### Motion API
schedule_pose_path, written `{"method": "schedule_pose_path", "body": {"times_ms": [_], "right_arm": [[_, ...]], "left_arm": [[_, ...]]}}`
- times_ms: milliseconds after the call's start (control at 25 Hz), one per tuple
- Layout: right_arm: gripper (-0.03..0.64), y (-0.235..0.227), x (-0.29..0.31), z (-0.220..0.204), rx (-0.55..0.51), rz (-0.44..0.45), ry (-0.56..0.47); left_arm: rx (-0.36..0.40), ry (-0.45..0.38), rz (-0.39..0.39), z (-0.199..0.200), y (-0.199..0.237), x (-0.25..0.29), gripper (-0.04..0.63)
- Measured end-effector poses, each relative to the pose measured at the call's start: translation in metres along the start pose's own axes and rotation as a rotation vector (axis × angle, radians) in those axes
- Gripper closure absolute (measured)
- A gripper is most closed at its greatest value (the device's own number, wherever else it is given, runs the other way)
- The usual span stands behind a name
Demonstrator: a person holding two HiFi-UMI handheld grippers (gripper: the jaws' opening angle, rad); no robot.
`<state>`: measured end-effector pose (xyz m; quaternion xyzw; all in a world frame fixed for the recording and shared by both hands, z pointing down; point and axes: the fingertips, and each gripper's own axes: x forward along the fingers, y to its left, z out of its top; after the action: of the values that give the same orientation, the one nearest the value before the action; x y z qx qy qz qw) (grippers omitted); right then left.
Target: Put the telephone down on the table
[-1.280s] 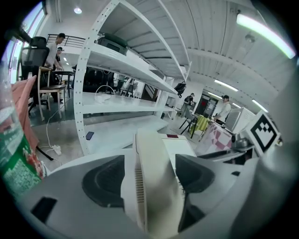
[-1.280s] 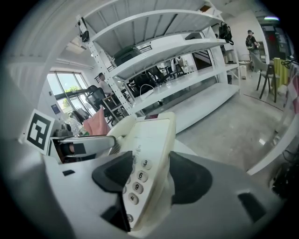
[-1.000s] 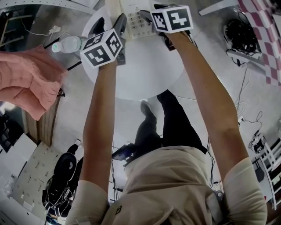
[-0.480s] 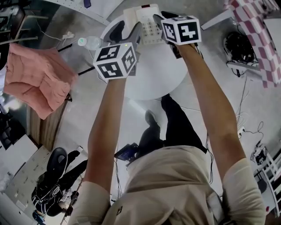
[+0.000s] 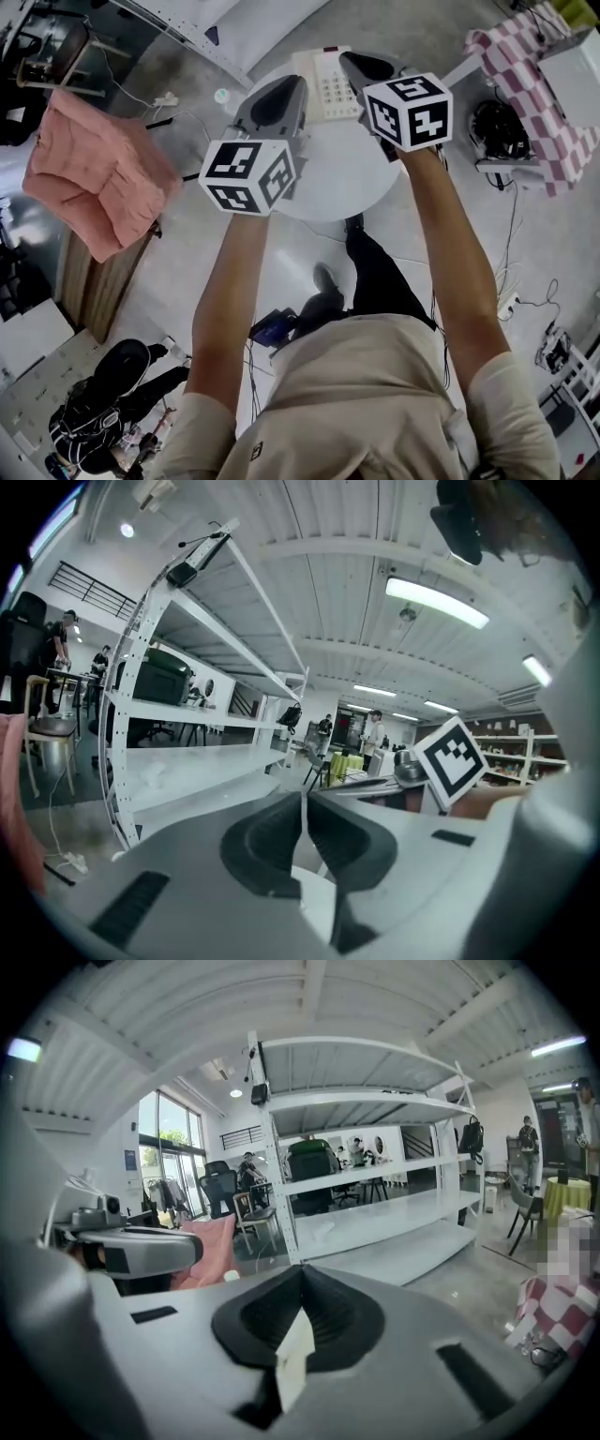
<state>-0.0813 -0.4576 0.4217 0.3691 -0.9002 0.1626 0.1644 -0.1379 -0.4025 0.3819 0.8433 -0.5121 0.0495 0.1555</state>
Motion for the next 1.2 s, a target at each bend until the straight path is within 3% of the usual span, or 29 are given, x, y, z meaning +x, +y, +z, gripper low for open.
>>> {"method": "schedule_pose_path", "body": {"times_ms": [400, 800, 1200], "right_arm": [[0.623, 0.106, -0.1, 0.058, -0.117, 0.089, -0.117], [0.626, 0.194, -0.186, 0.086, -0.166, 0.149, -0.171], [0.626, 0.246, -0.232, 0.104, -0.221, 0.143, -0.202]], "left_arm": [[0.066, -0.094, -0.089, 0.076, -0.046, -0.114, 0.583], [0.129, -0.18, -0.084, 0.121, -0.064, -0.237, 0.583], [0.169, -0.213, -0.069, 0.14, -0.077, -0.321, 0.583]]}}
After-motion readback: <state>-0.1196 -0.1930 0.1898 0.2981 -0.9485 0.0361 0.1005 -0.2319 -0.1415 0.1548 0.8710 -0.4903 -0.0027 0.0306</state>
